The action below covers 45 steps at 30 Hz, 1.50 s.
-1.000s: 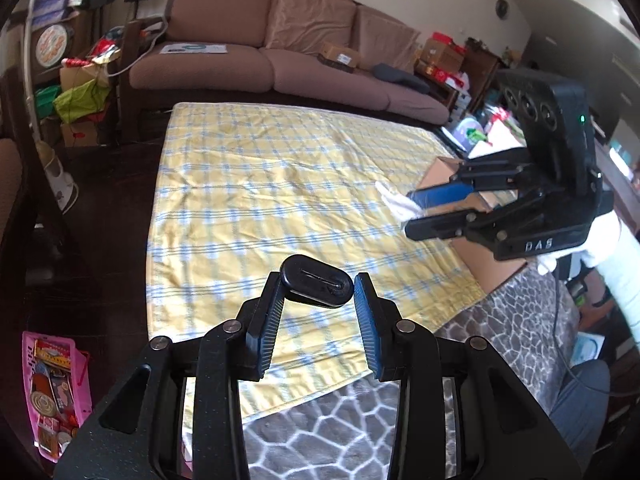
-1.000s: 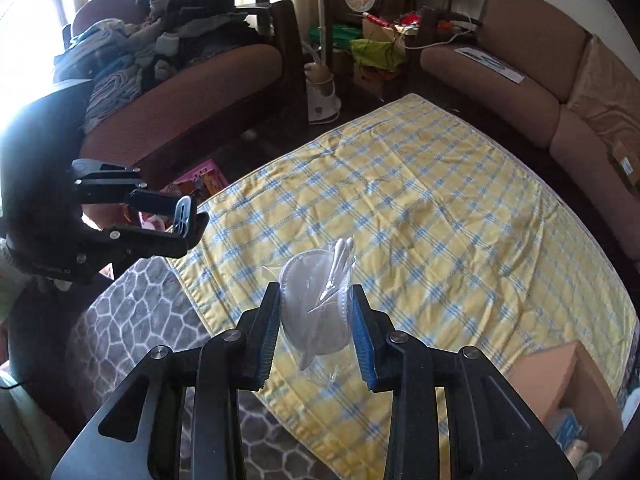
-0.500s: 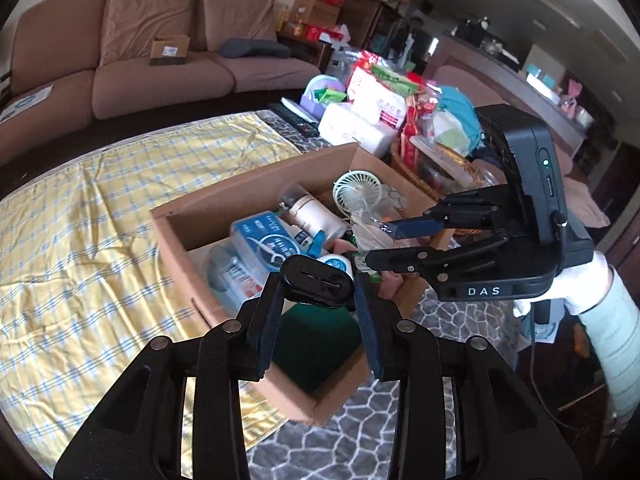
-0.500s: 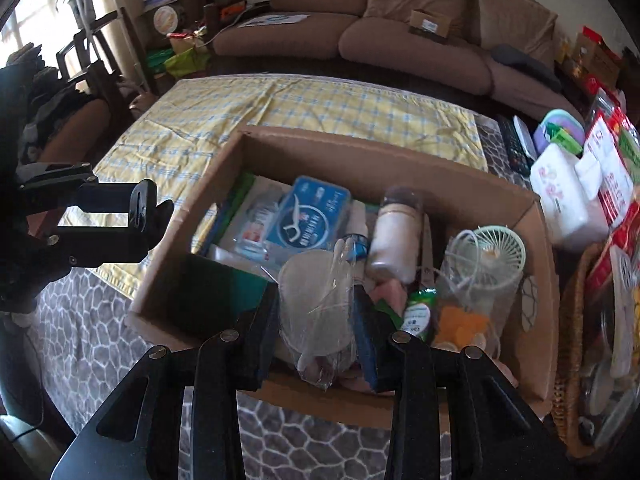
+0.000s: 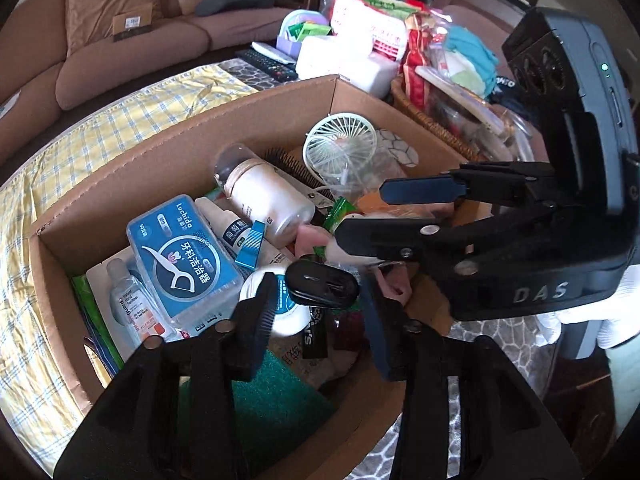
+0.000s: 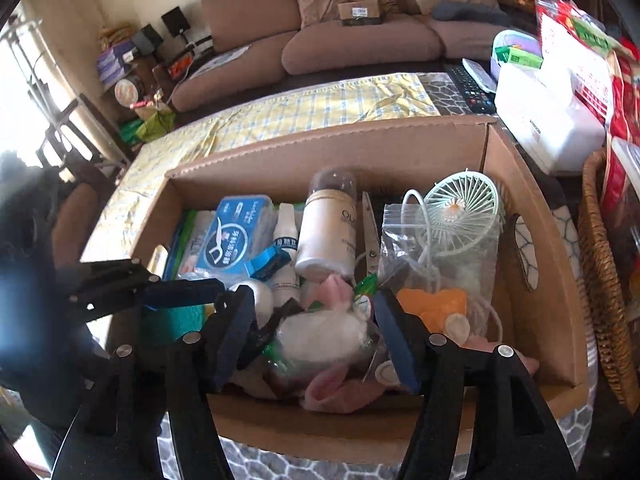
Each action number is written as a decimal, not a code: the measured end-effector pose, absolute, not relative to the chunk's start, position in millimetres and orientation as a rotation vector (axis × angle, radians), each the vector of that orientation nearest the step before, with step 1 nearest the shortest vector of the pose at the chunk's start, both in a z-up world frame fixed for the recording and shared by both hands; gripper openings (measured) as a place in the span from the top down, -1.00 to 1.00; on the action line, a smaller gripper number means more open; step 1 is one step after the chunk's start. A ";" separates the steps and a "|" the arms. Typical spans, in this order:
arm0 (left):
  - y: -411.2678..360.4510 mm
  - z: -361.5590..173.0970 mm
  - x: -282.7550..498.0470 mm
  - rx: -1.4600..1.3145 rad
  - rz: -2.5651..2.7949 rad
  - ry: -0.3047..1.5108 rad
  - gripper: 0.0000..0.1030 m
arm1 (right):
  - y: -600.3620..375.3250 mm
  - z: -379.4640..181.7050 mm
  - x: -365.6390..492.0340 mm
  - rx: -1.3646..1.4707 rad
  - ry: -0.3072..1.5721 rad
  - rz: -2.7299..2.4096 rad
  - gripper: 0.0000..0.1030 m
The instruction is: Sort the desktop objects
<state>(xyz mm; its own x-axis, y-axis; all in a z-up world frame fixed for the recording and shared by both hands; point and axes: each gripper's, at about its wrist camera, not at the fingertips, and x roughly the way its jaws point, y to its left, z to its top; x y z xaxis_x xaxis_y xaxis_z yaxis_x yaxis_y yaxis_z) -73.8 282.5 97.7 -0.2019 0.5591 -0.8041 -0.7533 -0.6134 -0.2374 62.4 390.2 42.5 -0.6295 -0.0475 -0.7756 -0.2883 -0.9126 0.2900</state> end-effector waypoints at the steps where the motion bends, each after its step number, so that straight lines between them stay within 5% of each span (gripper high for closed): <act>1: 279.5 98.9 -75.2 -1.164 1.921 0.242 -0.10 | 393.5 44.5 65.8 -1.259 0.627 2.655 -0.26; 3: 272.4 102.5 -78.7 -1.171 1.936 0.217 -0.27 | 397.8 47.9 71.5 -1.234 0.657 2.648 -0.26; 9: 238.6 122.9 -84.7 -1.149 2.003 0.168 -0.30 | 387.6 64.3 87.8 -1.173 0.638 2.668 -0.26; 16: 207.8 143.2 -65.6 -1.072 2.115 0.232 -1.00 | 345.4 77.2 86.0 -1.172 0.485 2.692 -0.43; 28: 144.2 161.1 -14.8 -1.032 2.261 0.263 -1.00 | 280.5 82.8 100.7 -1.052 0.539 2.734 -0.93; 45: 34.9 84.0 32.2 -1.234 2.595 0.048 -1.00 | 216.9 31.9 126.5 -1.060 0.280 2.651 -0.97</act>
